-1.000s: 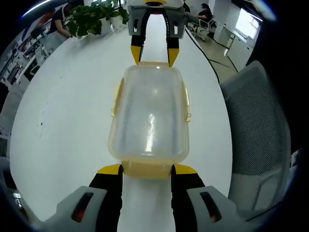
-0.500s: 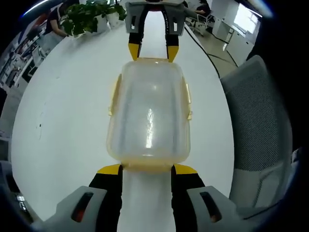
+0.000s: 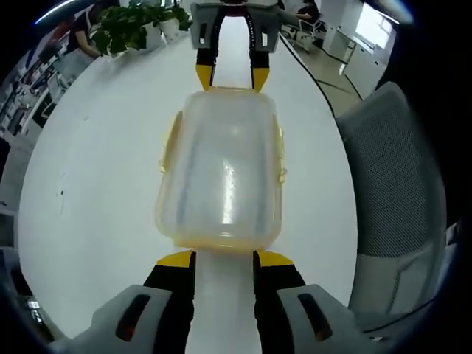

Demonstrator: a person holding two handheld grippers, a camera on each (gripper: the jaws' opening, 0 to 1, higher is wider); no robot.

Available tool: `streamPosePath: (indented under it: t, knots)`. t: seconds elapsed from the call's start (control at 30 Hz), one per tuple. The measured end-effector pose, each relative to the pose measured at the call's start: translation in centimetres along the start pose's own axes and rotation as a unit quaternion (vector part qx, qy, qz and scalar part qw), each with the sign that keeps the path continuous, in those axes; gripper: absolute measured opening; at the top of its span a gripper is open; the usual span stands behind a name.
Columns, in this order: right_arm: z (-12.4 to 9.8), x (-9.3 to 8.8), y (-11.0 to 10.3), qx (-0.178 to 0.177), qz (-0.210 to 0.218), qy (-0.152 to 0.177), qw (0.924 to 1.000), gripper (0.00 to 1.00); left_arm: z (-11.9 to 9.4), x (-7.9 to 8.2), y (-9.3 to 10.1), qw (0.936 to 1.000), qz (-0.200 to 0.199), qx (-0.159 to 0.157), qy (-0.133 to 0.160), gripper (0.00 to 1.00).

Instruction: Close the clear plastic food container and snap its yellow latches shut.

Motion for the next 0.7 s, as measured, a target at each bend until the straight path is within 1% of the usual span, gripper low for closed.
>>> streamPosePath:
  t: [0.03, 0.1, 0.13, 0.23, 0.3, 0.4, 0.53, 0.57, 0.63, 0.67, 0.7]
  knots:
    - [0.0, -0.1, 0.0, 0.0, 0.001, 0.0, 1.0, 0.34, -0.1, -0.1, 0.0, 1.0, -0.001, 0.001, -0.003, 0.3]
    - [-0.1, -0.3, -0.1, 0.002, 0.017, 0.009, 0.9998, 0.35, -0.1, -0.3, -0.1, 1.0, -0.004, 0.002, -0.006, 0.3]
    - [-0.2, -0.3, -0.2, 0.004, 0.031, 0.014, 0.9994, 0.35, -0.1, -0.4, -0.1, 1.0, -0.007, 0.0, -0.006, 0.3]
    - [-0.3, -0.5, -0.4, 0.007, 0.053, 0.027, 0.9982, 0.35, -0.1, -0.7, 0.1, 0.9999, -0.015, 0.0, -0.007, 0.31]
    - [-0.4, -0.8, -0.5, 0.007, 0.076, 0.034, 0.9965, 0.35, -0.2, -0.9, 0.1, 0.9996, -0.027, 0.001, -0.008, 0.3]
    - [-0.5, -1.0, -1.0, 0.019, 0.131, 0.052, 0.9899, 0.35, -0.3, -1.0, 0.1, 0.9985, -0.054, -0.005, -0.003, 0.3]
    - [-1.0, -0.9, -1.1, 0.018, 0.171, 0.078, 0.982, 0.35, -0.5, -1.2, 0.5, 0.9976, -0.068, -0.006, -0.002, 0.32]
    - [-1.2, -0.8, -1.1, 0.017, 0.182, 0.085, 0.9794, 0.35, -0.7, -1.2, 0.7, 0.9969, -0.078, -0.005, 0.003, 0.32]
    - [-1.6, -0.7, -1.1, 0.015, 0.193, 0.092, 0.9768, 0.35, -0.9, -1.2, 0.9, 0.996, -0.088, -0.005, 0.011, 0.32]
    - [-1.8, -0.7, -1.1, 0.012, 0.204, 0.097, 0.974, 0.35, -0.9, -1.2, 1.0, 0.9953, -0.096, -0.007, 0.016, 0.32]
    - [-1.9, -0.6, -1.1, 0.011, 0.214, 0.103, 0.9712, 0.35, -1.0, -1.3, 1.2, 0.9932, -0.113, -0.015, 0.024, 0.33]
Point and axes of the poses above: the point that each gripper's makers call its tool centre point, and the gripper's own axes: z roughly forward along the fingers, y roughly to its right, x roughly out of its top, the point moved 9 cm from there along -z, roughly backward along the fingers, and after that the axes turned 2 degrees about y, right-handed, at the moved point
